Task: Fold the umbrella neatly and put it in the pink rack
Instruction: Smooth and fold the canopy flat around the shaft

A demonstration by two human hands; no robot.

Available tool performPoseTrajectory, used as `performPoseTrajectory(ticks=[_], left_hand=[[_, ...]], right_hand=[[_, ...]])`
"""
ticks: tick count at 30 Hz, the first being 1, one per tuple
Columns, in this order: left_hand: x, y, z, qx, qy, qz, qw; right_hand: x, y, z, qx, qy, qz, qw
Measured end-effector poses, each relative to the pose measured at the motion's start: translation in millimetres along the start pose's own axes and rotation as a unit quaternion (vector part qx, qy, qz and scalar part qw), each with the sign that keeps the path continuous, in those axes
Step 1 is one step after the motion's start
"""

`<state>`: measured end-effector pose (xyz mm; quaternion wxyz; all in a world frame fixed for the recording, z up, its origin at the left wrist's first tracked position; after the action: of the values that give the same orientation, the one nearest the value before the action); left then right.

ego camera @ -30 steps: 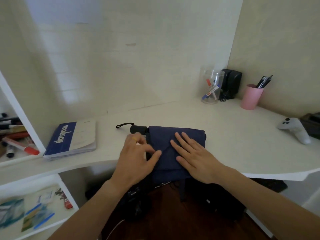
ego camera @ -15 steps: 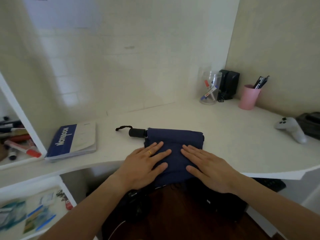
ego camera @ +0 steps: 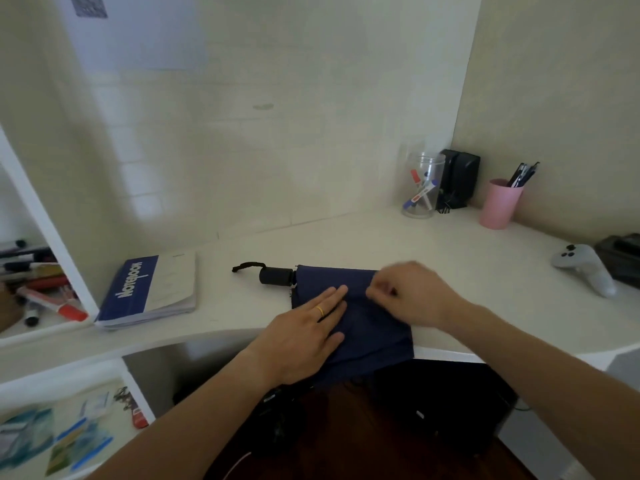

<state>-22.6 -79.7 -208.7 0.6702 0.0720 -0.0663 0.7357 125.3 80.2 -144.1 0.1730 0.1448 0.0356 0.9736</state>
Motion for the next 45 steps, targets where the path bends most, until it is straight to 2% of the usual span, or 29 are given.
performPoseTrajectory(ticks=[1,2,3,5,7,12,17,21,24,28,31,34,35,37,41,43,45], left_hand=[[-1,1,-3,-0.002,0.009,-0.002,1.000],[-2,1,-4,0.003,0.016,-0.009,1.000],[-3,2,-5,0.004,0.023,-0.014,1.000],[-2,4,-6,-0.003,0.040,-0.013,0.999],[4,8,-2,-0.019,0.054,-0.009,0.998],[26,16,8,-0.055,0.098,-0.014,0.994],[27,21,6,-0.055,0.125,-0.047,0.990],[26,21,8,-0.062,0.137,-0.055,0.987],[26,20,11,-0.070,0.136,-0.059,0.987],[24,18,12,-0.077,0.134,-0.068,0.986],[25,18,12,-0.081,0.131,-0.067,0.986],[27,15,13,-0.079,0.120,-0.066,0.987],[27,14,13,-0.074,0.117,-0.065,0.988],[26,13,15,-0.065,0.116,-0.063,0.989],[25,11,18,-0.069,0.115,-0.056,0.989],[24,12,18,-0.073,0.112,-0.058,0.989],[23,12,17,-0.075,0.105,-0.064,0.990]], right_hand=[[14,-8,5,0.006,-0.022,-0.018,1.000],[28,-17,8,0.025,-0.009,-0.043,0.999],[40,-24,9,0.066,0.043,-0.074,0.994],[57,-35,6,0.168,0.181,-0.128,0.961],[68,-45,7,0.208,0.229,-0.121,0.943],[82,-62,6,0.208,0.188,-0.094,0.955],[83,-68,5,0.207,0.198,-0.085,0.954],[75,-69,0,0.342,0.236,-0.126,0.901],[71,-71,0,0.367,0.223,-0.108,0.897],[70,-66,4,0.290,0.182,-0.029,0.939],[64,-55,4,0.170,0.129,0.047,0.976],[58,-49,3,0.068,0.084,0.105,0.989],[57,-50,2,0.075,0.089,0.102,0.988],[56,-50,5,0.164,0.126,0.054,0.977],[54,-51,12,0.312,0.214,-0.028,0.925],[55,-53,12,0.327,0.238,-0.040,0.914],[56,-55,11,0.289,0.224,-0.021,0.931]])
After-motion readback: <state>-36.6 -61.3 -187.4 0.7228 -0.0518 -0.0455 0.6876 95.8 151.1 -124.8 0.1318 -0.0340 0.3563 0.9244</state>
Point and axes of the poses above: each hand's wrist, its own x-axis towards the middle knuckle, its own z-axis out of the back of the hand, y = z × x, the point moved 2 cm from there along x, towards the middle knuckle, and after that the axes turned 3 degrees about z, right-handed, at the moved point
